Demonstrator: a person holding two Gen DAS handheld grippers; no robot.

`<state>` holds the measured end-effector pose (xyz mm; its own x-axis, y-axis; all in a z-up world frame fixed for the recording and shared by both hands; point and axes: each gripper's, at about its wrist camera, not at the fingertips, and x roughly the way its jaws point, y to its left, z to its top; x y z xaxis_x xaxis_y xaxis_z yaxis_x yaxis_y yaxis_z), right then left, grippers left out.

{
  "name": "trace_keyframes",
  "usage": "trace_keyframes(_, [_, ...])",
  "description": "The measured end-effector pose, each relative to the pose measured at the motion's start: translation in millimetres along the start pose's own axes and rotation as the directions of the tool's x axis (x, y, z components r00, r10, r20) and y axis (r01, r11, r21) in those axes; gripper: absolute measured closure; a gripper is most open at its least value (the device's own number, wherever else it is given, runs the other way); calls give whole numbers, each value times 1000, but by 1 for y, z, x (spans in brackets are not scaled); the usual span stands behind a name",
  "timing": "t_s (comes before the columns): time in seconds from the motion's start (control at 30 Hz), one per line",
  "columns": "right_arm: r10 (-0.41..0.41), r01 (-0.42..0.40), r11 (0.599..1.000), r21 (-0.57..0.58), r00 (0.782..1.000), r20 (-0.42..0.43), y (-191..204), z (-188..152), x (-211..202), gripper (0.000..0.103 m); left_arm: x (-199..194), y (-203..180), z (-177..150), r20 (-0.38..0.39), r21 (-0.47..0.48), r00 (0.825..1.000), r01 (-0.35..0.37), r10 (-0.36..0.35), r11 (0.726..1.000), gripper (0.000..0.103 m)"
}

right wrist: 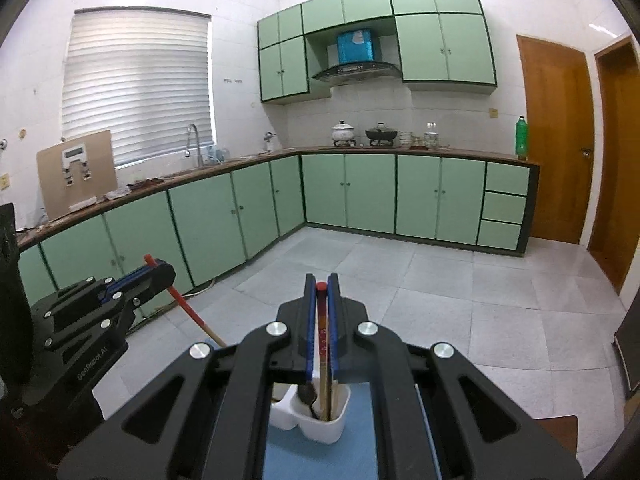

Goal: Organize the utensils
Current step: 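Lift both red chopsticks and lower them upright into the white holder, then open both tools to release the red chopsticks in the holder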

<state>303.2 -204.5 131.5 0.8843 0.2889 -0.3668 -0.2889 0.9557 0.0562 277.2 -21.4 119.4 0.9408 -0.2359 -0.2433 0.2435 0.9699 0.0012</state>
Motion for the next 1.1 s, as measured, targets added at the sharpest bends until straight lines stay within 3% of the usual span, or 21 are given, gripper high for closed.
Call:
trace_keyframes(0.2, [-9, 10, 1000, 16, 998, -60, -9, -19, 45, 98, 46, 2, -23, -83, 1, 996, -8, 8, 1000, 98])
trace_keyframes(0.47, [-12, 17, 1000, 26, 981, -194, -7, -60, 93, 98, 90, 8, -64, -223, -24, 975, 4, -9, 1000, 97])
trace_keyframes(0.63, [-10, 20, 999, 42, 974, -227, -2, -78, 101, 97, 103, 12, -82, -273, -28, 962, 1, -8, 1000, 97])
trace_keyframes(0.73, [-14, 24, 999, 47, 977, -211, -2, -76, 93, 94, 100, 14, -77, -269, -30, 963, 9, -16, 1000, 97])
trace_keyframes(0.8, [-27, 38, 998, 55, 982, -187, -5, -73, 81, 86, 96, 17, -71, -252, -24, 968, 9, -15, 1000, 94])
trace_keyframes(0.87, [-34, 48, 995, 85, 987, -158, -11, -71, 66, 62, 83, 19, -66, -229, -29, 973, 7, -14, 1000, 81])
trace_keyframes(1.0, [-35, 48, 991, 124, 993, -109, -20, -74, 29, 55, 50, 23, -59, -175, -45, 985, 3, -11, 999, 65])
trace_keyframes(1.03, [-47, 60, 989, 134, 994, -104, -22, -77, 19, 48, 42, 23, -58, -164, -46, 986, 3, -11, 999, 57])
trace_keyframes(1.1, [-51, 64, 985, 160, 995, -81, -25, -88, -5, 39, 22, 21, -61, -147, -42, 989, 1, -7, 999, 54])
